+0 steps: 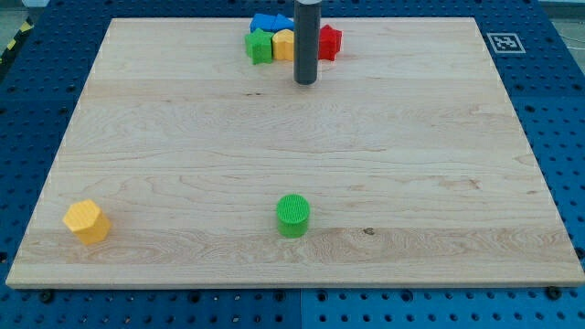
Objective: Touch the bottom of the green circle
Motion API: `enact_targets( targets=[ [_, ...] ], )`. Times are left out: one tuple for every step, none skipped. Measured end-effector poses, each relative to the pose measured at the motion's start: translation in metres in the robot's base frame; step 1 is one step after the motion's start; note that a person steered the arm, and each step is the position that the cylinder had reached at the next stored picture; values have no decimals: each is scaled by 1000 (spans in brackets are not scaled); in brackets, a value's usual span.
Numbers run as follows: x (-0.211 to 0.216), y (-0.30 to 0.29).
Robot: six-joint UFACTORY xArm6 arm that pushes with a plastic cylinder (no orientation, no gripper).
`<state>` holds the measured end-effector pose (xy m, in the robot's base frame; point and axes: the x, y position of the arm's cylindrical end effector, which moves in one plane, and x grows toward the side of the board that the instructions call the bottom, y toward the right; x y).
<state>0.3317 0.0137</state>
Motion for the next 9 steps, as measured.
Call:
enact_targets(
  targets=[
    [2, -2],
    [10, -20],
    [29, -33],
    [78, -46],
    [133, -49],
    [175, -68],
    [219, -71],
    [251, -54],
    [252, -9]
  ],
)
